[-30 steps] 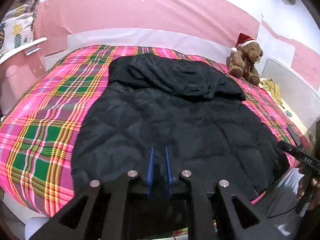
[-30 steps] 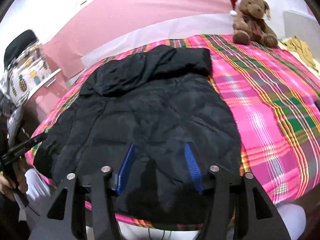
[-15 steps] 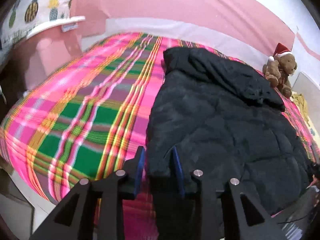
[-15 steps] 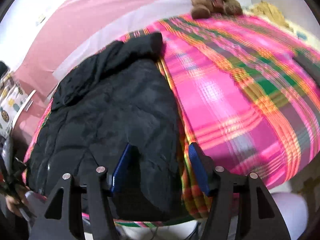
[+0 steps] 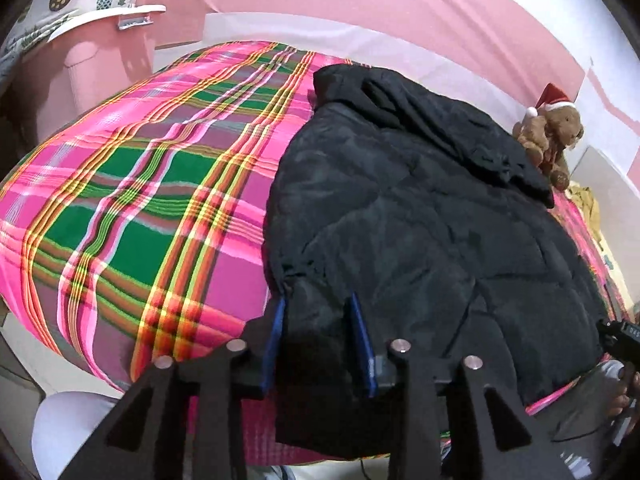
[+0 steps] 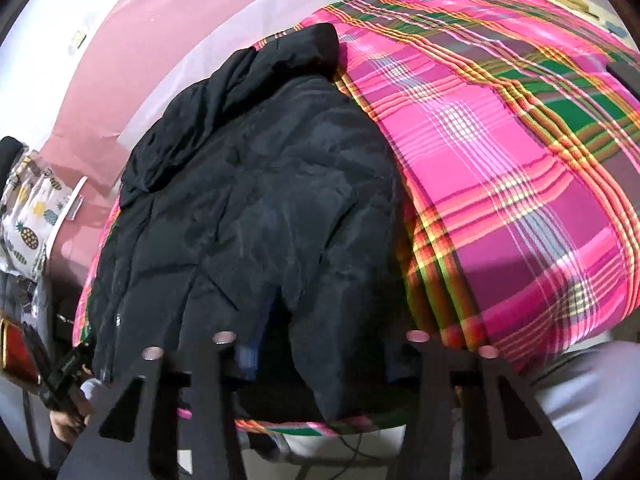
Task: Fold large clothes
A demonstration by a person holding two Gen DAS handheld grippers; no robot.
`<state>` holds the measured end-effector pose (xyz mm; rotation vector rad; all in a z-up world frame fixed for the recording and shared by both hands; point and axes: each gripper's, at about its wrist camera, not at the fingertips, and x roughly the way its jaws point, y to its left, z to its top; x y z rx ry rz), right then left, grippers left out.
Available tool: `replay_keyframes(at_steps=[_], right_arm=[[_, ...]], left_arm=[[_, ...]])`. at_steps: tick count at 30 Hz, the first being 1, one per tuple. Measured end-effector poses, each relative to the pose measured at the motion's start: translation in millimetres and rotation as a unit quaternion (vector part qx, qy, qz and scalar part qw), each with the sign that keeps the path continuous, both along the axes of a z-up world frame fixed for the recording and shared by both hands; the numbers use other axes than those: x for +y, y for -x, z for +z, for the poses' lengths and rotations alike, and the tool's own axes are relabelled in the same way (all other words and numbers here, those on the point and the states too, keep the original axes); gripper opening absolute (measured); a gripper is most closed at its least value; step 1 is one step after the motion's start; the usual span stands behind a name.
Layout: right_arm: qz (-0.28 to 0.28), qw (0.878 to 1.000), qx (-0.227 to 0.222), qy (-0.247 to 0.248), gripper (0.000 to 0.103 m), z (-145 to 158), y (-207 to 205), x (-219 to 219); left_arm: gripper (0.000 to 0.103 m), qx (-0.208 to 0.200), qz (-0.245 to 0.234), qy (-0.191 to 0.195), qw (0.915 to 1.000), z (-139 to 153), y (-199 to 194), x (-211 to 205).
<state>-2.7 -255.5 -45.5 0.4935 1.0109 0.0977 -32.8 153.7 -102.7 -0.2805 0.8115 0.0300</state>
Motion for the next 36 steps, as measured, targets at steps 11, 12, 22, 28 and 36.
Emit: replay_keyframes(at_steps=[11, 12, 22, 28, 36], right_arm=[[0.028, 0.995, -0.089, 0.023, 0.013, 64.6, 16.6, 16.7], [0.032, 0.994, -0.101, 0.018, 0.013, 74.5, 20.8, 18.0], [0.009, 0.982, -0.187, -0.026, 0.013, 137.6, 57.3, -1.5], [0.0, 0.976, -0.215, -0.035, 0.013, 155.2, 32.0, -5.8], [-0.005, 0.97, -0.241, -0.023, 0.013, 187.4, -67.9, -7.3]], left_arm=[[0.01, -0.084, -0.008, 0.021, 0.9963, 73.1, 20.4, -0.4], [0.01, -0.093, -0.009, 0.026, 0.9953, 82.6, 23.9, 0.8], [0.01, -0.165, 0.005, 0.071, 0.9837, 142.8, 55.1, 23.4], [0.01, -0.185, 0.002, 0.077, 0.9798, 158.3, 38.0, 21.6], [0.011, -0.207, 0.002, 0.065, 0.9762, 190.3, -56.4, 33.3]])
